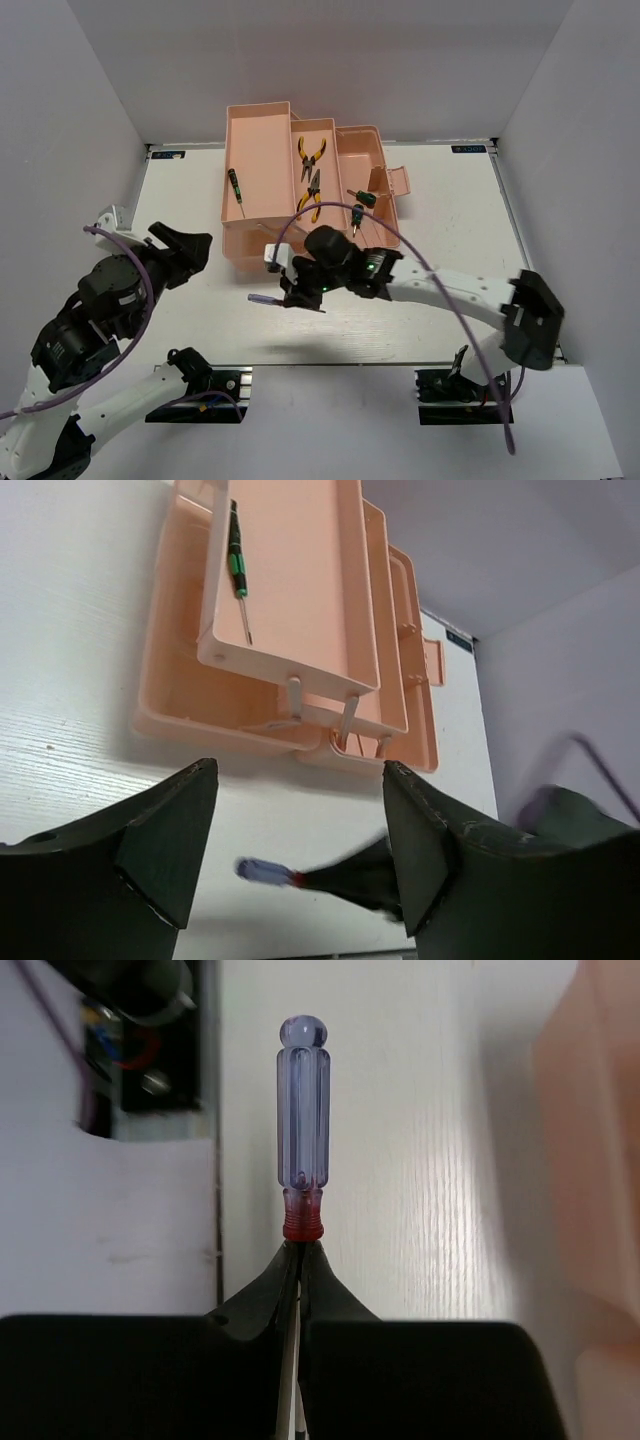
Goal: Sort the tools into containers
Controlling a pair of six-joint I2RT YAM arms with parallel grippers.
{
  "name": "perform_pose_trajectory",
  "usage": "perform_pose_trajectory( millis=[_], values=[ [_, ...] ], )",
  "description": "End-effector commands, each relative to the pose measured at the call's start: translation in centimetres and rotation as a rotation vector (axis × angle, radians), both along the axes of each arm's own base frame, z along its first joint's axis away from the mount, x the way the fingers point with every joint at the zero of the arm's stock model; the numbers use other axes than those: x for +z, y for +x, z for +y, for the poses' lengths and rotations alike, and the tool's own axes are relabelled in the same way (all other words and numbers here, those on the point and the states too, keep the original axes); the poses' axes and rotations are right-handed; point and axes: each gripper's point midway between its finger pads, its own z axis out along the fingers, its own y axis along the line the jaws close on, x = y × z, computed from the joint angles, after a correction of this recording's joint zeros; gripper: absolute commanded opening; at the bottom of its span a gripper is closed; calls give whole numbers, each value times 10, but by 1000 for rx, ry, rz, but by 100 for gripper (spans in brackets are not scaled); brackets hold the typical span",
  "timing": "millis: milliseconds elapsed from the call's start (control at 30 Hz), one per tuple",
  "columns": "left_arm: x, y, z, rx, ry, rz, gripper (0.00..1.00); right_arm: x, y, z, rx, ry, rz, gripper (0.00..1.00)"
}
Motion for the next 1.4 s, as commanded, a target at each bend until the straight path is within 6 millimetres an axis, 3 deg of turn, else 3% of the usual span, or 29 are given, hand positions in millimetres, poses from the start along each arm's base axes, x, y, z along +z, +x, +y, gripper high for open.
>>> perform_pose_trajectory(
  millis=[0,33,133,167,200,267,300,333,367,400,467,500,533,567,667,700,800,833,867,967,1000,1033,1100,1133,1233,1267,1300,1333,1367],
  values=[
    [7,8,12,109,-58,-31,77,60,-29,-3,202,192,-47,0],
    [3,13,15,141,-38,-25,77,78,-30,-11,202,226,-79,0],
    [5,17,23,210,-66,-29,77,106,-12,-16,156,278,-177,0],
    [0,21,20,222,-48,-9,77,130,6,-15,101,312,-252,0],
    [-4,23,21,236,-38,2,77,142,12,-13,83,330,-294,0],
    [-16,23,24,272,-38,41,77,180,52,-6,-51,359,-412,0],
    [-22,26,23,282,-15,54,77,181,74,-1,-122,343,-452,0],
    [-30,28,23,302,-30,66,77,201,91,2,-170,372,-494,0],
    [-36,28,22,309,-31,82,77,185,122,10,-239,324,-515,0],
    [-43,28,25,327,-24,92,77,227,138,15,-299,403,-553,0],
    [-59,28,27,357,-28,117,77,235,167,15,-369,406,-549,0],
    [-64,29,28,371,-22,122,77,250,187,32,-412,436,-533,0],
    [-75,30,29,380,5,136,77,256,195,35,-438,448,-508,0],
    [-81,29,29,390,3,152,77,234,211,45,-451,396,-482,0],
    [-110,27,34,449,23,222,80,261,238,67,-489,445,-477,0],
    [-118,27,32,449,22,238,80,242,249,76,-494,415,-463,0],
    [-150,26,23,421,32,290,80,222,264,85,-491,400,-460,0],
    [-154,25,21,409,22,296,80,196,269,87,-483,359,-455,0],
    [-162,23,18,389,15,314,80,188,276,83,-490,345,-457,0],
    [-172,20,12,361,18,350,80,167,285,79,-500,312,-455,22],
    [-173,19,11,354,15,355,81,169,287,76,-506,315,-458,35],
    [-178,16,11,347,26,375,81,167,289,72,-506,311,-448,40],
    [-182,14,11,336,32,382,81,172,287,68,-492,325,-441,45],
    [-180,13,11,334,22,374,81,192,282,61,-487,364,-449,46],
    [-184,10,12,325,37,387,81,198,266,57,-462,386,-363,46],
    [-185,9,11,313,41,393,81,213,237,53,-358,430,-309,44],
    [-187,8,12,314,49,399,81,217,224,52,-319,454,-276,39],
    [-188,7,13,314,47,398,81,210,184,42,-165,480,-207,27],
    [-190,6,14,315,54,403,81,201,170,37,-101,473,-175,19]
  ],
)
